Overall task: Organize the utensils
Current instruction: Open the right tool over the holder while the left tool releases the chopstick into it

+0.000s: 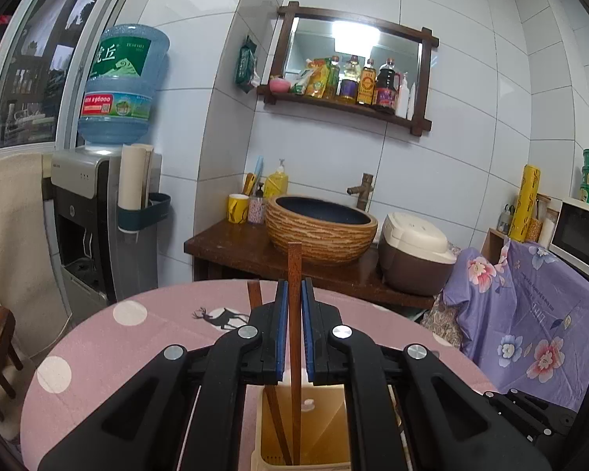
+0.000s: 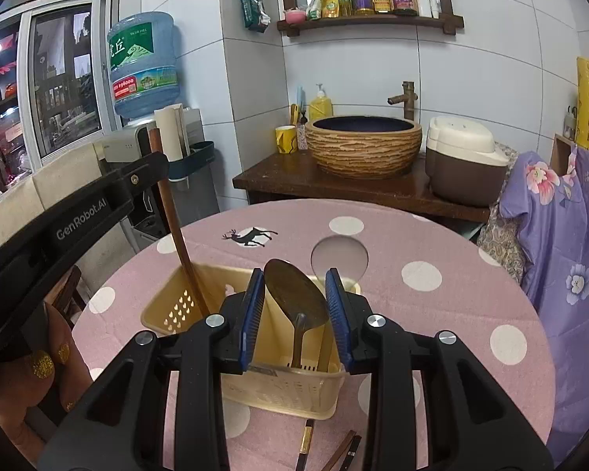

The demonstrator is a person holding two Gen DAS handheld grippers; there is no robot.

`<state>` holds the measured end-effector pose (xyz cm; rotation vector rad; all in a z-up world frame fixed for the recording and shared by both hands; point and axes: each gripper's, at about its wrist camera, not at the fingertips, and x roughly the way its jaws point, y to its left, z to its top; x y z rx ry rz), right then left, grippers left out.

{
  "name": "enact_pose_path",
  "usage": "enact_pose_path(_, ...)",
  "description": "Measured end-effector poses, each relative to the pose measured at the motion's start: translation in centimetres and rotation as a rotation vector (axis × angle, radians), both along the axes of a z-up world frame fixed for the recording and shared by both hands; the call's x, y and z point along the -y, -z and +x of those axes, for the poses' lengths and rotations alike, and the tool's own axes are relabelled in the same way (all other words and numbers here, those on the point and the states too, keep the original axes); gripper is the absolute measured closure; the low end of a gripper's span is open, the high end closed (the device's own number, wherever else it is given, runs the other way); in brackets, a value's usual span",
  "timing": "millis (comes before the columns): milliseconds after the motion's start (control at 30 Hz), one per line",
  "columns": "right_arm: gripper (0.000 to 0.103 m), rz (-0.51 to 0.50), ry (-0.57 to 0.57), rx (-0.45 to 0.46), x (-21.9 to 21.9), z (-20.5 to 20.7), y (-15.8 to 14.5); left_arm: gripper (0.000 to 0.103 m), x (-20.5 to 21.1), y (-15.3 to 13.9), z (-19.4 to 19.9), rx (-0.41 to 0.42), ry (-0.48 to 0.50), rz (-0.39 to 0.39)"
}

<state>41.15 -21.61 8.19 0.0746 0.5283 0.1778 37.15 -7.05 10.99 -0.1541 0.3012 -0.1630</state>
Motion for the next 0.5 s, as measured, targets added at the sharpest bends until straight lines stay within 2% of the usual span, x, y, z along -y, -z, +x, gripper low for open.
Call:
enact_pose_path(367,0.072,-0.001,0.027,0.004,0.4,-0.3,1.4,0.094,-0.3,1.3,0.0,-0.045,0.011,0.001)
enact_pose_path(400,0.071,0.004,0.026,0.009,0.6,-0.4,1.3,0.091,-0.3,1.2,-0.1,-0.047,0.012,0.004)
enact_pose_path(433,0.066,0.005,0.027,0.013,0.7,-0.6,1.2,0.087,-0.4,1.2,-0.3,-0.046,0.014,0.009)
enact_pose_path(467,0.062,0.005,0.027,0.018,0.8,-0.7,1.1,0.071,-0.5,1.1,-0.6,-0.045,0.017,0.014)
enact_pose_path(500,0.052,0.004,0.026,0.028,1.0,-1.1,0.9,0.053,-0.8,1.0,-1.0,-0.041,0.020,0.014)
